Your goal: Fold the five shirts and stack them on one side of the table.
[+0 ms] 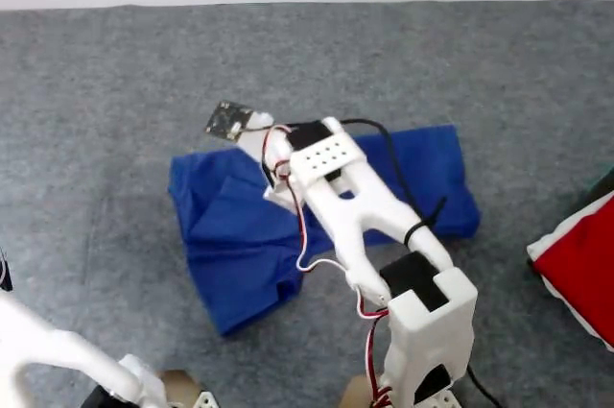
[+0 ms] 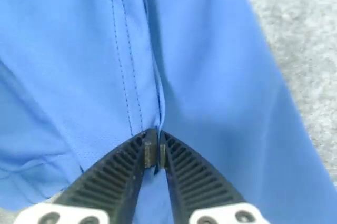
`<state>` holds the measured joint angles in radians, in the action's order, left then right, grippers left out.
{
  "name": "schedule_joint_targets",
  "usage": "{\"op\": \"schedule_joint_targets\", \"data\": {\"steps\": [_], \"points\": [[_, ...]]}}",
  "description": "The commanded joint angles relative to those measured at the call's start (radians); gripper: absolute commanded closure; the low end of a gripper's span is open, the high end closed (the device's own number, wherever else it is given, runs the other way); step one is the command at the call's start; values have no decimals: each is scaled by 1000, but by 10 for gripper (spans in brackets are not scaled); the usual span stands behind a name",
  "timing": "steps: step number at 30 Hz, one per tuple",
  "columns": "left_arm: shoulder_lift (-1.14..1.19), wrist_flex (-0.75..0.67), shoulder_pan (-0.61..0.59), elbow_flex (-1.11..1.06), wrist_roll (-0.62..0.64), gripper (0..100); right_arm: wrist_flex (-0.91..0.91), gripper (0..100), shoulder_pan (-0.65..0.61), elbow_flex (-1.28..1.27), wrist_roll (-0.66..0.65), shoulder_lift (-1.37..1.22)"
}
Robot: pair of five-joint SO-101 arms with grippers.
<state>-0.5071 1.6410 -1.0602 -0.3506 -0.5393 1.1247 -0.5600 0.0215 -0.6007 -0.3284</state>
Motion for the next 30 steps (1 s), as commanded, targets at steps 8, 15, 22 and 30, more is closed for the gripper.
{"op": "schedule_joint_targets", "data": {"steps": [8, 15, 22, 30], "points": [[-28, -9, 0, 4, 0, 914, 77, 838, 7, 81, 3, 30], [-26, -11, 2, 4, 0, 914, 340, 800, -21, 199, 8, 77], [-23, -17, 3, 4, 0, 914, 616, 818, -105, 198, -71, 114], [-23, -17, 2, 4, 0, 914, 628, 804, -186, 75, -77, 127]]}}
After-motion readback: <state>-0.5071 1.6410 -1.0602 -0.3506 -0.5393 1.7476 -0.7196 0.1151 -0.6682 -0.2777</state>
